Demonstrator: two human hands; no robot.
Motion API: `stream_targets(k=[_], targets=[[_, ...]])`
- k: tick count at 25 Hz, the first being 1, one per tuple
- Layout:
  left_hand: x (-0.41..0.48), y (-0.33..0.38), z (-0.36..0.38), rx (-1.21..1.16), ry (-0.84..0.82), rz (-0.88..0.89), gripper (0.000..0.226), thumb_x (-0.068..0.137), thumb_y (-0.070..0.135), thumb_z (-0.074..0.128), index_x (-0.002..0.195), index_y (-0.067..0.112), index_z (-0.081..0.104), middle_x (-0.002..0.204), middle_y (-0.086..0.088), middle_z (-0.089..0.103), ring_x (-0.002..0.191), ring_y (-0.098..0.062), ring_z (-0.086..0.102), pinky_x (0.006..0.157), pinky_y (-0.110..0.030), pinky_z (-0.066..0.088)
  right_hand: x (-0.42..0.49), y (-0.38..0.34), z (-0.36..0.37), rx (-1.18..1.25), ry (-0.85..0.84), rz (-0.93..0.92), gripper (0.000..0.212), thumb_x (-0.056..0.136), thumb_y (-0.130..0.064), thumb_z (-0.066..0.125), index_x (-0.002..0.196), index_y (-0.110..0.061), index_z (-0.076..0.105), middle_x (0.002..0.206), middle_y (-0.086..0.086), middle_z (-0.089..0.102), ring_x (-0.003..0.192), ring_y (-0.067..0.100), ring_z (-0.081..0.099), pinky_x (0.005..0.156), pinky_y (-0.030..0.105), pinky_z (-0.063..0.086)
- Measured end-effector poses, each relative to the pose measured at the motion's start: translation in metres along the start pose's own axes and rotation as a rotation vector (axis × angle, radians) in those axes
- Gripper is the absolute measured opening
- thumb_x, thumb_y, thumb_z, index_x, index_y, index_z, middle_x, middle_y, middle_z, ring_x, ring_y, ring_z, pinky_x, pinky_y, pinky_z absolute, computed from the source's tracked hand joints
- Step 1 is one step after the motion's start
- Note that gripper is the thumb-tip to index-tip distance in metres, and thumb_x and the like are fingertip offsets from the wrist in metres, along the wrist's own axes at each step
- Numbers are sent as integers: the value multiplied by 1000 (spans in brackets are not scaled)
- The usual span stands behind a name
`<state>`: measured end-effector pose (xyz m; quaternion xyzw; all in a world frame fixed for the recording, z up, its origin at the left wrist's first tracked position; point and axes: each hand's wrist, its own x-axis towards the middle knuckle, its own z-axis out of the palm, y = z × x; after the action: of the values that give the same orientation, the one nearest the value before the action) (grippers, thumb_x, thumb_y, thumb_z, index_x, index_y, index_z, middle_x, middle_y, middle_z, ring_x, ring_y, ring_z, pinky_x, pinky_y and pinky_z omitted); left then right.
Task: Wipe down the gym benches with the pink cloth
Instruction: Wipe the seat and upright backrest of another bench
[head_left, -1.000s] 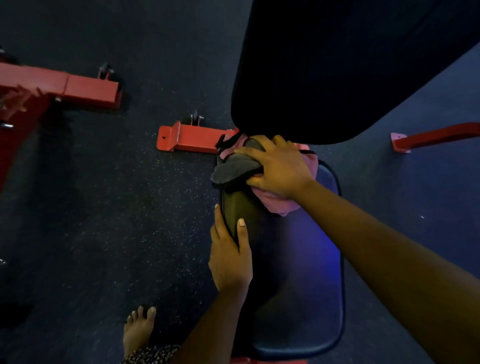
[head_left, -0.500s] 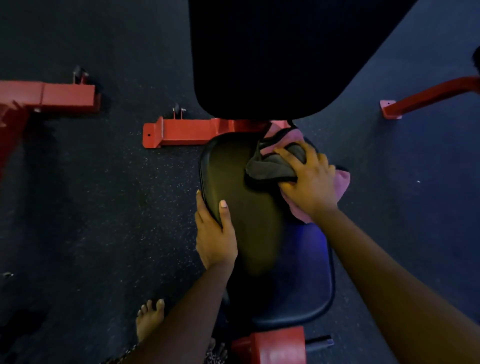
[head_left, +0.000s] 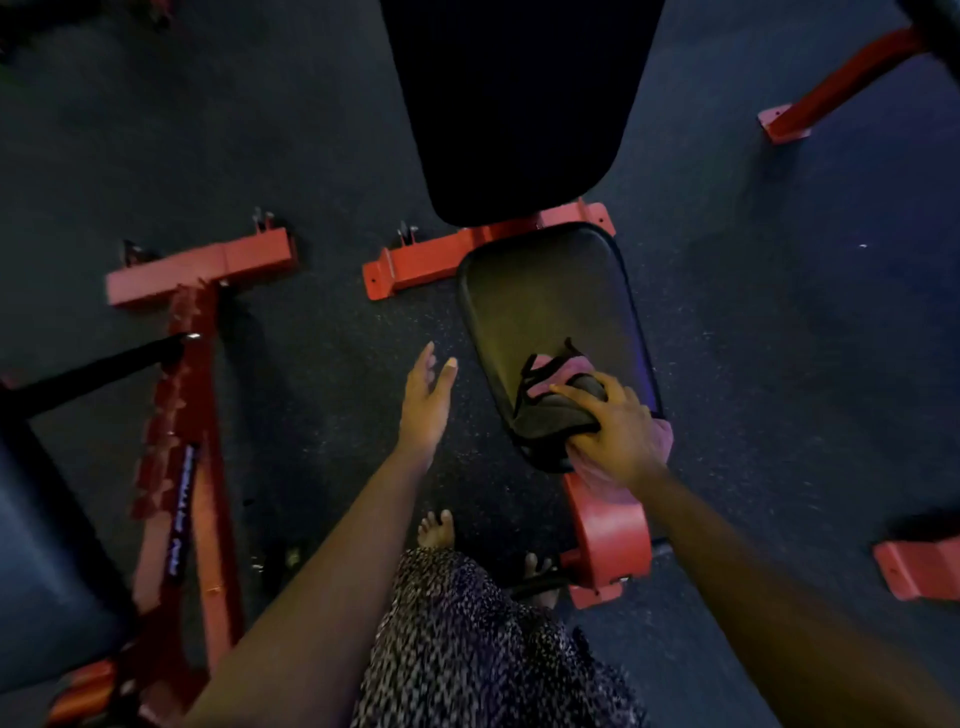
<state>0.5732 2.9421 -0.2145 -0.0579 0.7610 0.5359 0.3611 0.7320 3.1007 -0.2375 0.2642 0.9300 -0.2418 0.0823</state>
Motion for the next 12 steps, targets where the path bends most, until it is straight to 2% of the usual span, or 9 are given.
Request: stream_targets(k=[5,9,12], targets=[[-51,38,-55,-47,21,74,49,95,28,49,141,20,36,147,-4,36,134,-17,36,102,-27,29,-23,-41,-53,224,170,-17,55,73,-58,45,126,-45,50,132,6,45,113,33,49,92,50,44],[3,107,-73,2,-92,294,54,94,24,51,144,19,31,147,-4,36,135,-16,35,106,-25,29,10,-82,-83,325,358,-15,52,74,-53,55,125,-46,49,129,2,49,111,28,53,90,47,47],[61,187,-73,-11,-158,424,63,93,27,53,147,23,21,151,-2,28,137,-13,30,110,-28,28,56,-124,-108,404,542,102,52,74,-47,57,126,-40,55,130,2,48,116,24,50,96,40,45]])
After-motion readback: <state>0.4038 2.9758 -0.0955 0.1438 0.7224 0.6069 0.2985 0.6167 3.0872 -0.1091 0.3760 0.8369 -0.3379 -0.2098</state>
